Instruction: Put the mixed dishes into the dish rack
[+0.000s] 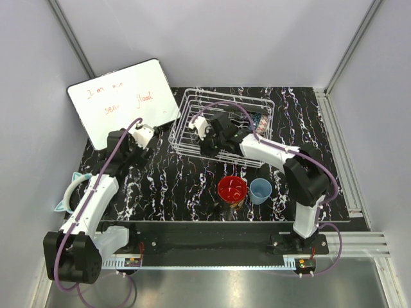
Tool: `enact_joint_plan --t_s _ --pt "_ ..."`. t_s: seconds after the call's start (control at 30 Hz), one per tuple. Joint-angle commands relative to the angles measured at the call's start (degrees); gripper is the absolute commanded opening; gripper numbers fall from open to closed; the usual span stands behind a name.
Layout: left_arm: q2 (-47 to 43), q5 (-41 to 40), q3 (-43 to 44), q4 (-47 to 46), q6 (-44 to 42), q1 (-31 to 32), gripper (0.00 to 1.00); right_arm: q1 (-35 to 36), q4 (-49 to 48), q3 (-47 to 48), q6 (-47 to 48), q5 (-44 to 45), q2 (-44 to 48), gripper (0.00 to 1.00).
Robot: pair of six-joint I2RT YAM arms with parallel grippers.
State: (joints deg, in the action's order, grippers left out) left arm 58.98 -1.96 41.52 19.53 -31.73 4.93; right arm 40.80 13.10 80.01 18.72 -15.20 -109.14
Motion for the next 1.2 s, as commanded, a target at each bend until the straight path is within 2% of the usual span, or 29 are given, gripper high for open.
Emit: enact_joint_plan --t_s 0.0,0.17,0.3,0.43,0.47,0.57,0.8,1.0,1.17 --pt "-0.4 -0.2 -0.4 -3.2 -1.2 0.1 0.93 0.2 1.4 -7.0 -9.4 -0.3 8.7 0.04" --pt "0.0 0.4 0.1 -3.2 -1.3 0.1 0.92 0.9 0.3 -12.9 -10.8 -0.1 12.9 0.04" --pt "0.2 0.9 0.4 -3.1 -1.1 0.1 0.92 0.9 1.4 -12.4 -9.1 0.9 13.0 0.11" --pt "0.2 1.0 0.4 -2.8 -0.6 0.2 0.92 0.9 5.3 -10.1 -6.2 2.6 11.9 0.44" --pt "0.0 1.0 0.4 -2.7 -0.6 0.2 0.92 1.0 5.6 -10.0 -5.5 3.2 11.8 0.59" --pt "0.1 1.2 0.1 -2.7 -0.4 0.1 0.92 0.9 5.9 -9.6 -4.7 3.3 12.2 0.70" --pt "0.2 1.4 0.5 -2.7 -0.2 0.2 0.92 1.0 5.7 -0.9 -5.3 0.1 10.2 0.73" --pt "-0.1 1.0 0.7 -2.4 -0.6 0.2 0.92 0.9 6.8 11.0 -6.7 -2.1 2.6 0.72" --pt "-0.4 0.4 0.6 -2.2 -0.8 0.4 0.92 0.9 6.8 16.2 -9.0 -0.9 -4.3 0.69"
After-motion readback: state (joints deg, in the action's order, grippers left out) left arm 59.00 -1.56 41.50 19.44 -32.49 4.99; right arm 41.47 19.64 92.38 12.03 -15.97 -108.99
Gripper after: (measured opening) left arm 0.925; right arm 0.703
